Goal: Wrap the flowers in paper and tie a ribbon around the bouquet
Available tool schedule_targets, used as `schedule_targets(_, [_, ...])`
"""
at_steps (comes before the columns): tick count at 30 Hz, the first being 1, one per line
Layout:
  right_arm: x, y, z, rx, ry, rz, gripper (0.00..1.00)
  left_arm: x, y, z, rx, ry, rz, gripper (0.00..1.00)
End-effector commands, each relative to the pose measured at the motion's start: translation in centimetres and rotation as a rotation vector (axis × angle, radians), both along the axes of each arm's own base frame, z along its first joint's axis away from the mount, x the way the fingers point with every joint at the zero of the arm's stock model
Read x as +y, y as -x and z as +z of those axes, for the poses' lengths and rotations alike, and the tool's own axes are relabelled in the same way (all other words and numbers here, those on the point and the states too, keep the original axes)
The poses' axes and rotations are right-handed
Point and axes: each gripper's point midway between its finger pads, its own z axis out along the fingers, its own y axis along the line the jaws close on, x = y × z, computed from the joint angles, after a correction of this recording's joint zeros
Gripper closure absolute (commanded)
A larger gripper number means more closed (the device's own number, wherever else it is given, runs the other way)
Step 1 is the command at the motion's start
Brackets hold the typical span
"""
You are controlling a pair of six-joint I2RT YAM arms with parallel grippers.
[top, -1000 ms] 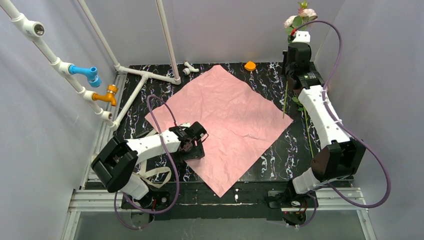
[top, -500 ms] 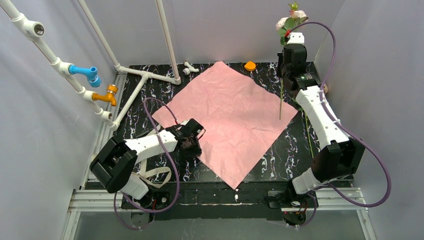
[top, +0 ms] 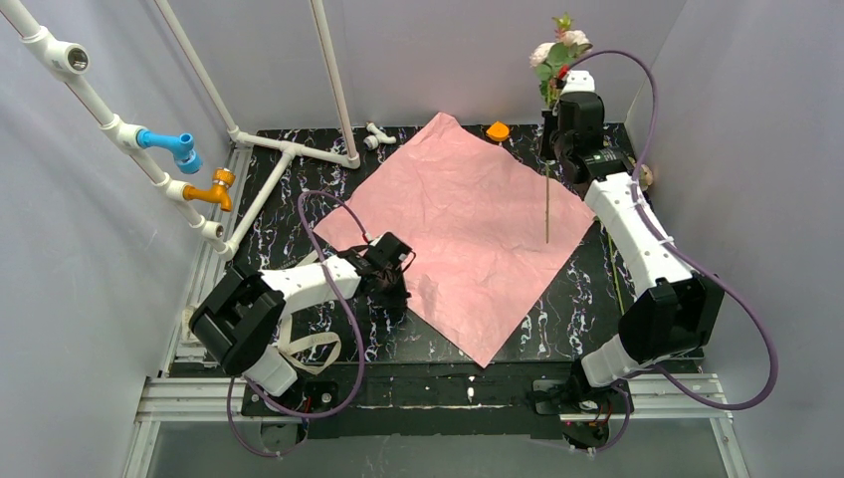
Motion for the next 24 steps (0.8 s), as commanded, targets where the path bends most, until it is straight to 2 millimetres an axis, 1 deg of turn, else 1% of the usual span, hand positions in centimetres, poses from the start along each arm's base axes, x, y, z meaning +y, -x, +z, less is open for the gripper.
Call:
schedule_targets(1, [6.6, -0.1, 1.5, -0.061, -0.167, 0.237, 0.99, 6.4, 3.8, -2.6, 0.103, -0.264, -0.040, 1.00])
schedule_targets(2, [8.4, 0.1, 1.1, -0.048, -0.204, 0.301, 0.99, 6.7, 4.0, -2.2, 0.097, -0.270, -0.045, 1.00])
schedule_targets(3, [9.7, -0.1, 0.6, -0.037, -0.232, 0.340, 0.99, 7.0, 4.1, -1.9, 0.093, -0.275, -0.052, 1.00])
schedule_targets(4, [11.4, 0.0, 0.1, -0.020, -0.267, 0.397, 0.99, 7.2, 4.3, -1.7, 0.090, -0.275, -0.060, 1.00])
schedule_targets(7, [15.1, -0.7, -2.0, 0.007, -0.337, 0.493, 0.99, 7.6, 5.0, -1.0, 0.092, -0.271, -0.075, 1.00])
schedule_targets(10, [17.5, -2.0, -5.4, 0.078, -0.369, 0.501, 0.99, 7.8, 5.5, -0.3, 0.081, -0.244, -0.075, 1.00])
schedule_targets(13, [19.5, -3.0, -8.9, 0.162, -0.423, 0.472, 0.99, 8.2, 6.4, 0.4, 0.083, -0.219, -0.076, 1.00])
schedule_targets(16, [21.8, -3.4, -11.0, 0.171, -0.450, 0.487, 0.99, 9.0, 7.8, 0.6, 0.107, -0.220, -0.080, 1.00])
schedule_targets(18, [22.7, -3.5, -13.0, 0.178, -0.441, 0.490, 0.99, 9.2, 8.2, 1.1, 0.097, -0.209, -0.086, 1.00])
schedule_targets(19, [22.8, -3.6, -14.1, 0.185, -0.437, 0.480, 0.99, 9.1, 8.2, 1.5, 0.086, -0.200, -0.094, 1.00])
schedule_targets(20, [22.7, -3.4, -15.4, 0.207, -0.433, 0.466, 0.99, 9.0, 8.0, 2.1, 0.073, -0.191, -0.105, 0.96])
schedule_targets(21, [22.5, -3.0, -16.9, 0.238, -0.428, 0.455, 0.99, 8.7, 7.8, 2.7, 0.054, -0.179, -0.117, 0.92])
schedule_targets(23, [21.9, -1.9, -19.6, 0.289, -0.429, 0.434, 0.99, 8.4, 7.0, 4.2, 0.012, -0.168, -0.131, 0.75])
schedule_targets(24, [21.8, -1.0, -20.8, 0.316, -0.435, 0.433, 0.99, 8.1, 6.4, 5.0, -0.020, -0.163, -0.131, 0.70])
